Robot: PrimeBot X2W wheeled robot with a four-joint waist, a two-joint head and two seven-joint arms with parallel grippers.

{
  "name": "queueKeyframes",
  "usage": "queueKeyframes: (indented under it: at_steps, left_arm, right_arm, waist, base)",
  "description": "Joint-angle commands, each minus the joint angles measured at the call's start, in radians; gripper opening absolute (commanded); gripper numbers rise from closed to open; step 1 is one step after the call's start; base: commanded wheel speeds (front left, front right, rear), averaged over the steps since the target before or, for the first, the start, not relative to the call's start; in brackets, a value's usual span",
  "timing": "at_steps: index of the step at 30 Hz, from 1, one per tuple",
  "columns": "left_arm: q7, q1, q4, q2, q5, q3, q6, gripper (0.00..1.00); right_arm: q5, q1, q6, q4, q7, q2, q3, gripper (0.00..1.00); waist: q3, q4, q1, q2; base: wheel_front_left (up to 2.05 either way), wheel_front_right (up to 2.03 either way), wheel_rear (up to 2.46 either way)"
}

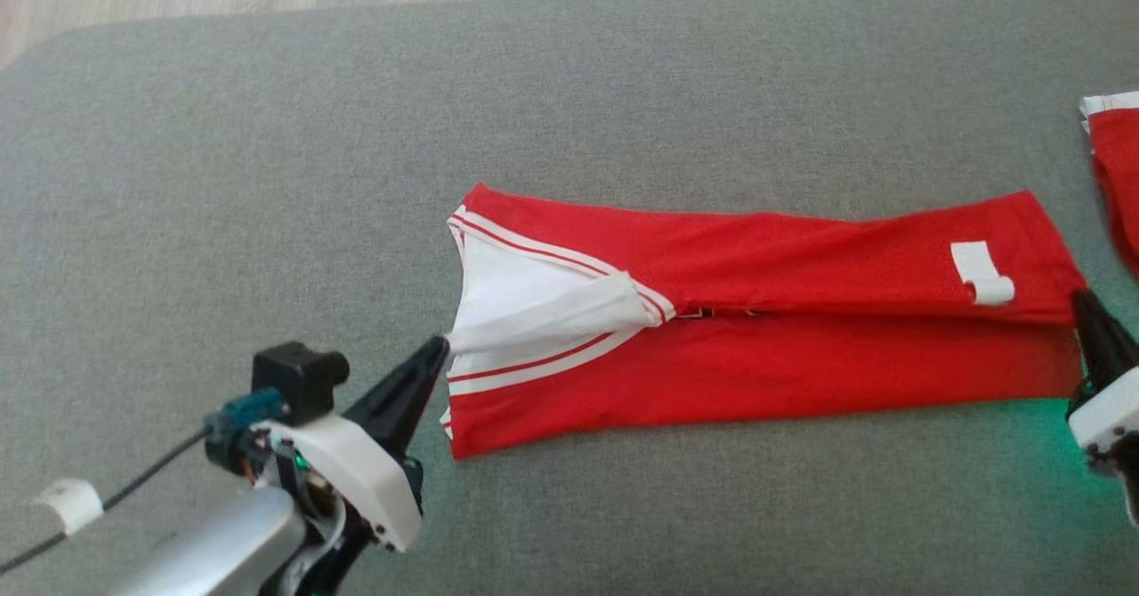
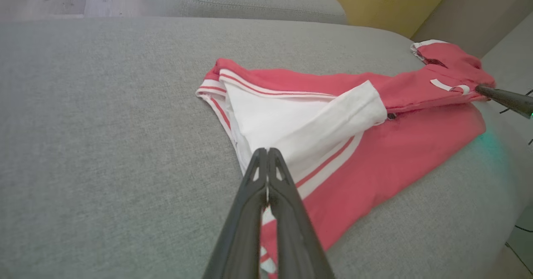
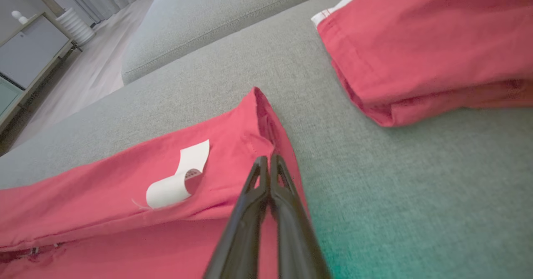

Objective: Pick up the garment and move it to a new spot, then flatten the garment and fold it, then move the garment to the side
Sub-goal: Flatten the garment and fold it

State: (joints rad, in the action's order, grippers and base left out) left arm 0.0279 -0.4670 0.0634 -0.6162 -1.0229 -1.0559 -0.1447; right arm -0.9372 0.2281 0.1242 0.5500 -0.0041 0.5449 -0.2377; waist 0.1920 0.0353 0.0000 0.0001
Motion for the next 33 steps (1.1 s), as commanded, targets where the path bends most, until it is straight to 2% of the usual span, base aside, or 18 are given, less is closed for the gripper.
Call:
queueKeyframes:
  at_steps: [1,3,4,5,6,8,13,16,20,21,25,28,33]
  left_arm:
    - [0.011,-0.013,-0.013,-0.019,-0.005,0.034,0.001,0.00]
    - [0.013,-0.001,-0.005,-0.009,-0.011,0.029,0.001,0.00]
    - [0.017,0.005,0.000,-0.003,-0.013,0.027,-0.001,0.00]
    - [0.021,0.012,0.006,0.002,-0.015,0.025,-0.002,0.00]
    - [0.025,0.017,0.011,0.007,-0.014,0.022,-0.003,0.30]
    - [0.045,0.028,0.021,0.022,-0.014,0.023,-0.005,1.00]
    - [0.145,0.069,0.045,0.063,0.002,0.042,-0.045,1.00]
    - [0.205,0.107,0.061,0.090,0.034,0.065,-0.096,1.00]
    - [0.232,0.171,0.058,0.139,0.118,0.128,-0.176,1.00]
    - [0.232,0.171,0.058,0.139,0.118,0.128,-0.176,1.00]
    - [0.233,0.270,-0.020,0.220,0.271,0.273,-0.238,1.00]
    - [0.234,0.363,-0.070,0.290,0.378,0.363,-0.247,1.00]
    - [0.234,0.453,-0.087,0.365,0.534,0.406,-0.235,1.00]
  right_arm:
    - [0.013,-0.015,0.007,-0.027,0.005,0.022,0.007,0.00]
    - [0.025,-0.026,0.007,-0.028,0.017,0.006,0.025,0.00]
    - [0.032,-0.031,0.007,-0.030,0.022,-0.002,0.033,0.12]
    - [0.040,-0.037,0.007,-0.032,0.025,-0.009,0.042,0.40]
    - [0.049,-0.042,0.007,-0.033,0.028,-0.017,0.050,1.00]
    - [0.069,-0.053,0.007,-0.029,0.029,-0.033,0.074,1.00]
    - [0.109,-0.098,0.007,-0.035,0.013,-0.088,0.144,1.00]
    - [0.138,-0.138,0.007,-0.048,-0.006,-0.130,0.193,1.00]
    - [0.170,-0.188,0.007,-0.086,-0.019,-0.193,0.261,1.00]
    - [0.170,-0.188,0.007,-0.086,-0.019,-0.193,0.261,1.00]
    - [0.216,-0.223,0.007,-0.129,-0.010,-0.248,0.319,1.00]
    - [0.247,-0.235,0.007,-0.150,0.013,-0.285,0.358,1.00]
    - [0.300,-0.214,0.007,-0.162,0.057,-0.318,0.430,1.00]
  waist:
    - [-0.001,-0.002,0.0000,-0.0001]
    - [-0.002,-0.004,0.0000,-0.0001]
    - [-0.003,-0.004,0.0000,-0.0001]
    - [-0.004,-0.005,0.0000,-0.0001]
    - [-0.006,-0.006,0.0000,-0.0001]
    - [-0.014,-0.007,0.0000,-0.0001]
    - [-0.045,-0.014,0.0000,-0.0001]
    - [-0.070,-0.018,0.0000,-0.0001]
    - [-0.098,-0.019,0.0000,-0.0001]
    - [-0.098,-0.019,0.0000,-0.0001]
    - [-0.115,-0.017,0.0000,-0.0001]
    - [-0.126,-0.008,0.0000,-0.0001]
    - [-0.136,0.023,0.0000,-0.0001]
  base:
    - [0.00,0.00,0.00]
    - [0.00,0.00,0.00]
    - [0.00,0.00,0.00]
    - [0.00,0.00,0.00]
    - [0.00,0.00,0.00]
    - [0.00,0.00,0.00]
    - [0.00,0.00,0.00]
    - [0.00,0.00,0.00]
    - [0.00,0.00,0.00]
    - [0.00,0.00,0.00]
    - [0.00,0.00,0.00]
    - [0.00,0.00,0.00]
    - [0.00,0.00,0.00]
